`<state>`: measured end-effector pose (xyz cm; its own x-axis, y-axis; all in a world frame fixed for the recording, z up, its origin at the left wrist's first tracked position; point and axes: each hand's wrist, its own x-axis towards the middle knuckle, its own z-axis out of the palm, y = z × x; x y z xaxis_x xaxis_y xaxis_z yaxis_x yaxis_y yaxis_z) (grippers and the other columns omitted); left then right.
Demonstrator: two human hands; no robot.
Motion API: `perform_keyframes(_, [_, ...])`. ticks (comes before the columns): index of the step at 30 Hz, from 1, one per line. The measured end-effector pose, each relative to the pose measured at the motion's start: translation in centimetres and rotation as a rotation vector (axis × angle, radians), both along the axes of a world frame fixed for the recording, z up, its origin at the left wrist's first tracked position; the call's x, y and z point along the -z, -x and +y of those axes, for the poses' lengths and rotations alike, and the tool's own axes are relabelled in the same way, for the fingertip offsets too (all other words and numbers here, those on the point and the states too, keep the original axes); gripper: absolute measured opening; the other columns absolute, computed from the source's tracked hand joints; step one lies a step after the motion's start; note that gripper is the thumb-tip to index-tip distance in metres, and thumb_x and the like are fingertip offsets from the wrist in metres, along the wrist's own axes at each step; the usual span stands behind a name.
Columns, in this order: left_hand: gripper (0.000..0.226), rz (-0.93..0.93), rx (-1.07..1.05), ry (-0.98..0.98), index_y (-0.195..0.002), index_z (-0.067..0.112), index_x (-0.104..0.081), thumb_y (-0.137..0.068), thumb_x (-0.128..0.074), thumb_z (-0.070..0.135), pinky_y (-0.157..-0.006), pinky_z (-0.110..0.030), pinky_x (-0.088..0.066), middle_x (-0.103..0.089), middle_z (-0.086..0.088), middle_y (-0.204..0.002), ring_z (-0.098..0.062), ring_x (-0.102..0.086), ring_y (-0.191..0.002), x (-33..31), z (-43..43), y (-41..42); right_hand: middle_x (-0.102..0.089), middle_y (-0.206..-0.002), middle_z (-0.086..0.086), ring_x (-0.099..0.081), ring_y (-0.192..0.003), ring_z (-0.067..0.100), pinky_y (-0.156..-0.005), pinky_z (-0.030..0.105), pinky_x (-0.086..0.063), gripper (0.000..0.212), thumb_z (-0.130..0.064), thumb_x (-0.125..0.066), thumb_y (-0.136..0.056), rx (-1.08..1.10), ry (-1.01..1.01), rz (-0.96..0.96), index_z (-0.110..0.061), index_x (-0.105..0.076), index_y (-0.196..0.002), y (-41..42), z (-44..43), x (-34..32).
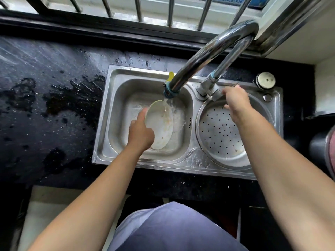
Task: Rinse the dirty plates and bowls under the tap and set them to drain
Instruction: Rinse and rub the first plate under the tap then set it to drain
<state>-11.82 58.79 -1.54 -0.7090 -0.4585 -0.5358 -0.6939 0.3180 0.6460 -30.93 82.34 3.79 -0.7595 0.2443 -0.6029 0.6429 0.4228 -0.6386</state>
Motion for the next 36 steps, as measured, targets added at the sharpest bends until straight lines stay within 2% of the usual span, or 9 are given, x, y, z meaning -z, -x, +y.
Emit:
perform_keyframes(3, [0.08, 0.161, 0.172, 0.191, -0.155, 0.037, -0.043, -0.088, -0.038, -0.007, -0.081, -0.036, -0.044, -0.055, -0.014, -0.113, -0.034, -0.054, -0.097, -0.6, 0.9, -0.5, -0.061, -0.13, 0.0, -0.054, -0.122, 0.026, -0.084, 0.028, -0.045, 0.058, -0.031, -0.056, -0.077, -0.206, -0.031, 0.006, -0.021, -0.055, -0.135, -4.1, -0.2, 0.0])
perform_keyframes(9, [0.069, 0.386, 0.571, 0.287, -0.144, 0.026, -0.061, -0.087, -0.06, -0.011, -0.104, -0.033, -0.049, -0.064, 0.004, -0.145, -0.024, -0.061, -0.127, -1.2, 0.7, -0.7, -0.041, -0.161, 0.001, -0.047, -0.14, 0.015, -0.113, 0.034, -0.04, 0.075, -0.022, -0.06, -0.09, -0.477, 0.199, -0.145, -0.036, -0.032, -0.159, -11.6, -0.8, 1.5])
perform_keyframes(12, [0.048, 0.536, 0.569, 0.167, -0.131, 0.023, -0.071, -0.086, -0.059, 0.011, -0.099, -0.01, -0.041, -0.069, 0.016, -0.134, -0.01, -0.065, -0.121, -2.0, 1.0, -0.7, -0.046, -0.157, -0.005, -0.049, -0.138, 0.011, -0.115, 0.035, -0.042, 0.088, -0.023, -0.06, -0.08, -0.719, 0.226, -0.137, -0.047, -0.027, -0.157, -13.4, -0.6, 0.7])
perform_keyframes(15, [0.045, 0.621, 0.477, 0.061, -0.119, 0.025, -0.076, -0.081, -0.058, 0.01, -0.093, -0.011, -0.047, -0.069, 0.032, -0.121, 0.006, -0.066, -0.112, -2.3, 2.2, -0.5, -0.067, -0.131, 0.007, -0.063, -0.112, 0.026, -0.088, 0.029, -0.048, 0.076, -0.027, -0.048, -0.08, -0.9, -0.035, 0.001, -0.051, -0.033, -0.151, -14.5, -0.2, 0.4])
perform_keyframes(21, [0.031, 0.665, 0.349, 0.131, -0.106, 0.022, -0.08, -0.083, -0.062, 0.011, -0.077, -0.03, -0.057, -0.08, 0.007, -0.093, -0.007, -0.069, -0.083, -2.2, 5.8, 1.4, -0.074, -0.104, 0.014, -0.065, -0.095, 0.038, -0.077, 0.042, -0.055, 0.056, -0.017, -0.047, -0.087, -0.717, -0.345, 0.244, -0.038, -0.055, -0.138, -13.8, 3.6, -0.2])
perform_keyframes(24, [0.023, 0.572, 0.337, 0.049, -0.115, 0.017, -0.078, -0.094, -0.072, 0.013, -0.08, -0.026, -0.062, -0.075, 0.014, -0.1, 0.009, -0.068, -0.089, -1.4, 7.2, 2.0, -0.07, -0.094, 0.024, -0.062, -0.09, 0.045, -0.069, 0.04, -0.046, 0.039, -0.012, -0.047, -0.093, -0.585, -0.458, 0.222, -0.022, -0.062, -0.127, -13.1, 6.7, -0.1])
perform_keyframes(27, [0.031, 0.46, 0.45, 0.033, -0.127, 0.015, -0.073, -0.095, -0.072, 0.013, -0.089, -0.036, -0.062, -0.077, 0.002, -0.115, -0.009, -0.071, -0.103, -0.6, 9.2, 1.8, -0.066, -0.094, 0.029, -0.059, -0.093, 0.047, -0.068, 0.04, -0.037, 0.024, -0.015, -0.042, -0.1, -0.433, -0.519, 0.132, -0.003, -0.062, -0.103, -12.0, 9.8, -0.1])
perform_keyframes(31, [0.042, 0.264, 0.443, -0.077, -0.14, 0.015, -0.063, -0.1, -0.066, 0.025, -0.095, -0.032, -0.055, -0.073, 0.001, -0.122, -0.014, -0.069, -0.107, -0.4, 12.3, 2.5, -0.063, -0.09, 0.019, -0.055, -0.1, 0.043, -0.073, 0.037, -0.038, 0.018, -0.01, -0.047, -0.094, -0.299, -0.433, -0.014, -0.005, -0.063, -0.089, -10.4, 12.3, -0.3])
perform_keyframes(36, [0.036, -0.076, 0.181, -0.444, -0.13, 0.023, -0.061, -0.1, -0.055, 0.042, -0.081, -0.054, -0.065, -0.071, -0.008, -0.118, -0.031, -0.074, -0.098, -0.8, 15.4, 5.4, -0.073, -0.106, 0.014, -0.069, -0.096, 0.032, -0.079, 0.043, -0.06, 0.035, -0.016, -0.065, -0.083, 0.046, -0.017, -0.236, 0.0, -0.067, -0.115, -10.3, 13.5, 2.0])
